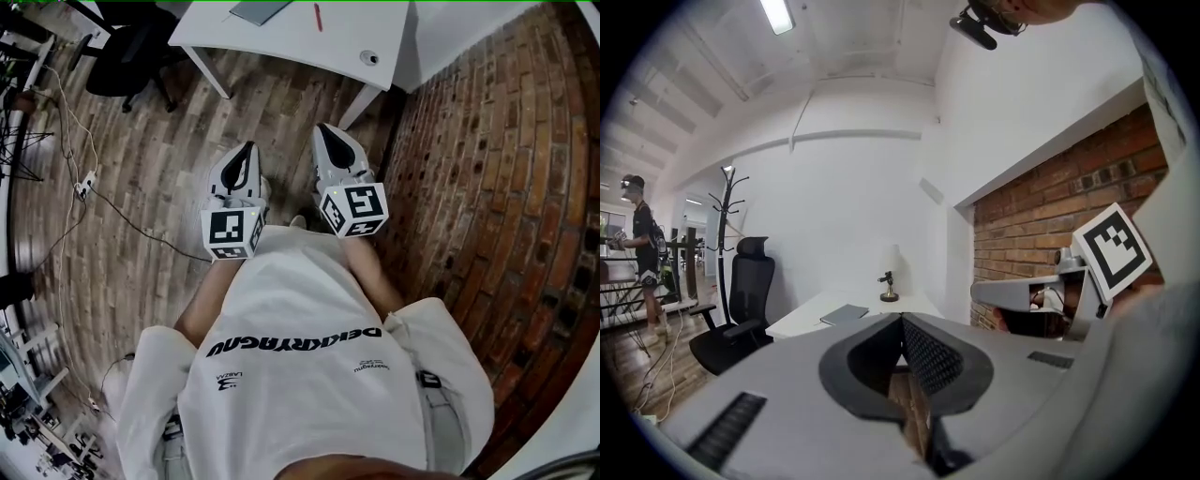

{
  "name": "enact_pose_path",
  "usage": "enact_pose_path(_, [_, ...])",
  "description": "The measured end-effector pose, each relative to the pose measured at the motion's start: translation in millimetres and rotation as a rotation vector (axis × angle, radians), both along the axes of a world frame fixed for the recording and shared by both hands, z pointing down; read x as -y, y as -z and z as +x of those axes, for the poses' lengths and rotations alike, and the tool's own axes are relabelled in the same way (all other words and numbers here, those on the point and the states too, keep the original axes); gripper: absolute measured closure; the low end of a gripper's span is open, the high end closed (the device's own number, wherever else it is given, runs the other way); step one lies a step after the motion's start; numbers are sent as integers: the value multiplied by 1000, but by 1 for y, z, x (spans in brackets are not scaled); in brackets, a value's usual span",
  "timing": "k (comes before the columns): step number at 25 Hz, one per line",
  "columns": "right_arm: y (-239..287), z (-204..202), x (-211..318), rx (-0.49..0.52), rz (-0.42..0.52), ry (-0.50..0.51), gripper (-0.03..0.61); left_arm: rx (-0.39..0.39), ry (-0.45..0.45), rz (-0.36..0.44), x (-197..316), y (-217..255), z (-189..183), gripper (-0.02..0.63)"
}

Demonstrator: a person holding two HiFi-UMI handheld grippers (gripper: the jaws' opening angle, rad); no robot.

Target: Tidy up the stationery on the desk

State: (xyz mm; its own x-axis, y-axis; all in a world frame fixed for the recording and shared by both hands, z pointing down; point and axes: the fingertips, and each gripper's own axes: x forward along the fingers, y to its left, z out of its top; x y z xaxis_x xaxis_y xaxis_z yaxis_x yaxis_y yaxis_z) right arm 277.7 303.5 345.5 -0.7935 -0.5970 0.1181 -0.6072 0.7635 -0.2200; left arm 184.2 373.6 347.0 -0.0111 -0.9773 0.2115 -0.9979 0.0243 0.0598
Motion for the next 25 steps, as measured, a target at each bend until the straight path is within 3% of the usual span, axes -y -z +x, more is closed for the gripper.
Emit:
enact_pose_path(10, [-10,-67,88,-10,21,-62,580,-2,-52,34,97,-11,-72,615])
enact_pose_path(25, [8,-277,299,-51,-31,-253,580,8,-237,-38,332,3,-285,615])
